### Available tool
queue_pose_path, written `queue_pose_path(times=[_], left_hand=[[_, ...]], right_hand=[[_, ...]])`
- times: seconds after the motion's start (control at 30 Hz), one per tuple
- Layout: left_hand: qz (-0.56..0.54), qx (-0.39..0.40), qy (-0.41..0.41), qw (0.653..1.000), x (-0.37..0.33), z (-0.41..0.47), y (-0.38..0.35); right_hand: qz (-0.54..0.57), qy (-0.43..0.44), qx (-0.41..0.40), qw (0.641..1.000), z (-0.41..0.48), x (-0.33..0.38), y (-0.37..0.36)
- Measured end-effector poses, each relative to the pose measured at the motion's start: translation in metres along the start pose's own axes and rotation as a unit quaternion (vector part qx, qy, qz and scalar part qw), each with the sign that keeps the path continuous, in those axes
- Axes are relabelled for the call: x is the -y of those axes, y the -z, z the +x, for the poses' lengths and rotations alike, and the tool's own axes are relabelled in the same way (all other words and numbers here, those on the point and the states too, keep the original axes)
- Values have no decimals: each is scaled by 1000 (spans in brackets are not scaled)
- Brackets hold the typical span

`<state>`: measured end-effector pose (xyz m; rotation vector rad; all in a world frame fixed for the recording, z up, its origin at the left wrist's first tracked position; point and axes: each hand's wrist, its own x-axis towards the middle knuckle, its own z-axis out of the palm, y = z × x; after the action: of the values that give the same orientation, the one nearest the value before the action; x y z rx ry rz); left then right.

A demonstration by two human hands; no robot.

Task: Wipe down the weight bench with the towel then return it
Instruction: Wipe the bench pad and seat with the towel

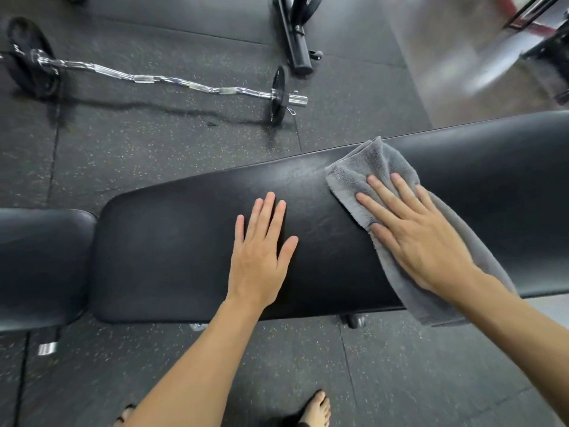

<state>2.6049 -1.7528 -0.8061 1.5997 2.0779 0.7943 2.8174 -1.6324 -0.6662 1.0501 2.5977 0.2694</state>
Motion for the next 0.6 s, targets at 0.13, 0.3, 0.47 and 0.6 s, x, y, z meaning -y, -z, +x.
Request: queue_pose_path(times=[0.13,0.3,0.47,0.6], left_hand=[[-3,-19,38,999,27,-11,6],[-57,-28,130,990,79,-32,21],[-5,-9,241,970,158,-69,50],[-4,52,193,980,205,-82,74]], right_hand=[[26,-22,-32,999,18,64,-13],[108,21,-18,994,52,196,-38],[154,73,13,985,93,325,-55],[128,75,-5,989,109,340,-60]])
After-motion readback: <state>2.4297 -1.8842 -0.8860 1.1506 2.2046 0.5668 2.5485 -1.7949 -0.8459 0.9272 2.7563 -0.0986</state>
